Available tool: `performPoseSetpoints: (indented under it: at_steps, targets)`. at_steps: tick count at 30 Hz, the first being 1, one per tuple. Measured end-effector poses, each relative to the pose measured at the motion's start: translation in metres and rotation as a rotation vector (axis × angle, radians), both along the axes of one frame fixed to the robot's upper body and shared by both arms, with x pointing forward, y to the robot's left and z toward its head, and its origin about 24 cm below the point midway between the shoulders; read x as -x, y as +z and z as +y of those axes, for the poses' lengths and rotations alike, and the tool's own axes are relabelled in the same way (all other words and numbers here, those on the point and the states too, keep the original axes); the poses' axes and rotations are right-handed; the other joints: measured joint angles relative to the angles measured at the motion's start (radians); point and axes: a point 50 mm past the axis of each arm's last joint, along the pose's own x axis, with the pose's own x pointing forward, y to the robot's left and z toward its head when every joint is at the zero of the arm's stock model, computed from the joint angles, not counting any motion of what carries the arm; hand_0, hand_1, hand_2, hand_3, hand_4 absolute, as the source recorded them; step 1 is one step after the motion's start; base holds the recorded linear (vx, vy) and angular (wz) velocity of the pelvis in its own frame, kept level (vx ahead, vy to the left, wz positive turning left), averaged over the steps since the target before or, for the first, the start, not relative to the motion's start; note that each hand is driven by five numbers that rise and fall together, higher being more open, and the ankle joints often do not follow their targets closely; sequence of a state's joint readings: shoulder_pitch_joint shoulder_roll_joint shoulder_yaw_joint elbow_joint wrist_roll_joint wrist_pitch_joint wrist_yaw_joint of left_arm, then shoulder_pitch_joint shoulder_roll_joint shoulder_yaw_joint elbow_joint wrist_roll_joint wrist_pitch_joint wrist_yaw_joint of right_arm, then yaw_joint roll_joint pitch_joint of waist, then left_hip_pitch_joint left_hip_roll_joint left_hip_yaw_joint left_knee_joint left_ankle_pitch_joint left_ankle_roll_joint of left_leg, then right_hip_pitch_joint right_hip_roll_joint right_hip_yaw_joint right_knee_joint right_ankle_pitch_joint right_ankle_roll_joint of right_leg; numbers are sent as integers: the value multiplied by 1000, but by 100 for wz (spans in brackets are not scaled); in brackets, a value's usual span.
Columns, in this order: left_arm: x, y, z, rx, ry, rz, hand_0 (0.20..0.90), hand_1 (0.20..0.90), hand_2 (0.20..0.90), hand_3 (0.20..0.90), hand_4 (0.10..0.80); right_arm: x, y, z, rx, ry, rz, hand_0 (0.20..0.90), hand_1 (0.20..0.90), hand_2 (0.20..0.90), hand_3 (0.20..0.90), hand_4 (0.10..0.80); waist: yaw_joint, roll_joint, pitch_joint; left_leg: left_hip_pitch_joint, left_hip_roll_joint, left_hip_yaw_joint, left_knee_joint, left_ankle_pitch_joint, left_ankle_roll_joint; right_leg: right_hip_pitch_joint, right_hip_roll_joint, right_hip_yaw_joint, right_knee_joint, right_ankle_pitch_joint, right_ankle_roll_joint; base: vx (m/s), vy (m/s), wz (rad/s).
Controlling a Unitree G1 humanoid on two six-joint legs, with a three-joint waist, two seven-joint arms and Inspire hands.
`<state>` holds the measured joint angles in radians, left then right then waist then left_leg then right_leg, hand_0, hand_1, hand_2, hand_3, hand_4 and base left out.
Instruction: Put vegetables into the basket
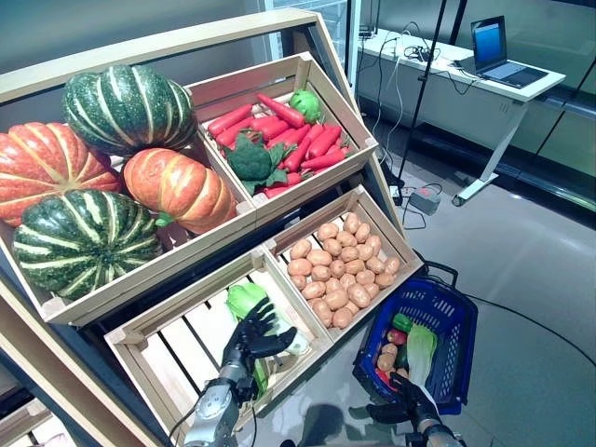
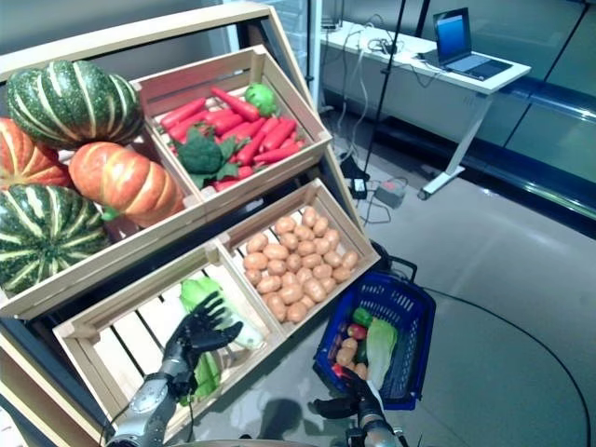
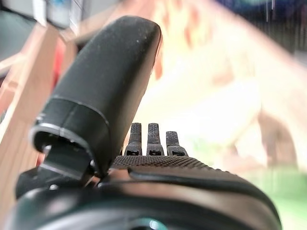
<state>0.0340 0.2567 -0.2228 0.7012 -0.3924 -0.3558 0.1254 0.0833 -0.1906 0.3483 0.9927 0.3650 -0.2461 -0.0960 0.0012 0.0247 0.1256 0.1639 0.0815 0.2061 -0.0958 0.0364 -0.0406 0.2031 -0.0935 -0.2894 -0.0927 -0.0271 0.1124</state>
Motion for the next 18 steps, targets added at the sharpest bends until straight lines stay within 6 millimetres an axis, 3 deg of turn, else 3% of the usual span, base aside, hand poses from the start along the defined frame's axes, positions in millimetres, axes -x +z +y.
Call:
performPoseSetpoints:
  at_steps: [5,9,18]
  targets:
    - [-4,9,12,-253,102,-6,900,900,900,900,800,-21,22,1,-80,-62,-162,900,900,900,900,800,-20,9,25,-26,-1,-7,0,7,3,-23,-1,-1,0,2,1,18,26,4]
    - [-5,12,15,-340,204,-17,900,900,900,900,800,-43,42,5,-105,-28,-313,900,900,900,900,800,-28,14,35,-70,-3,-7,7,16,5,-76,-3,2,18,5,-1,-82,41,0]
    - [-70,58,12,-432,380,-218,900,900,900,900,800,-111,86,1,-82,43,-547,900,900,900,900,800,-25,18,220,-201,-5,-6,67,34,19,-224,-19,7,117,6,-7,-118,41,-3]
